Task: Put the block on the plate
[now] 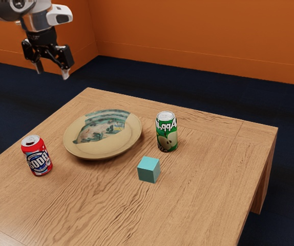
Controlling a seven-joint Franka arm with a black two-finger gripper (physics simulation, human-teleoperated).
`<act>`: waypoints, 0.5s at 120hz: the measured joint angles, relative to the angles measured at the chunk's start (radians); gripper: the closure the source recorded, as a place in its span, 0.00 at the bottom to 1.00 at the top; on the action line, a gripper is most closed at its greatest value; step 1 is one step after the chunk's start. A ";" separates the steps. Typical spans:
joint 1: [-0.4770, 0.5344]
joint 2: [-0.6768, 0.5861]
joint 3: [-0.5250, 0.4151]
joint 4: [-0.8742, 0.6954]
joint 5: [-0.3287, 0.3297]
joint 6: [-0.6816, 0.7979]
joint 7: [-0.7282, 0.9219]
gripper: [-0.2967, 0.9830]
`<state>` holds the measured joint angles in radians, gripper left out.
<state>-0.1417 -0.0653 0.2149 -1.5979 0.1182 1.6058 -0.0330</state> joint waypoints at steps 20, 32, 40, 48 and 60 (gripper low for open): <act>-0.017 0.004 -0.007 -0.001 0.002 0.005 -0.008 0.23; -0.020 0.023 -0.008 -0.011 0.006 0.006 -0.010 0.23; -0.015 0.060 -0.008 -0.016 0.005 0.016 -0.012 0.23; -0.008 0.103 -0.011 -0.018 0.004 0.031 -0.014 0.23; -0.020 0.138 -0.030 -0.073 -0.006 0.089 -0.024 0.23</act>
<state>-0.1615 0.0723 0.1852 -1.6705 0.1120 1.6947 -0.0572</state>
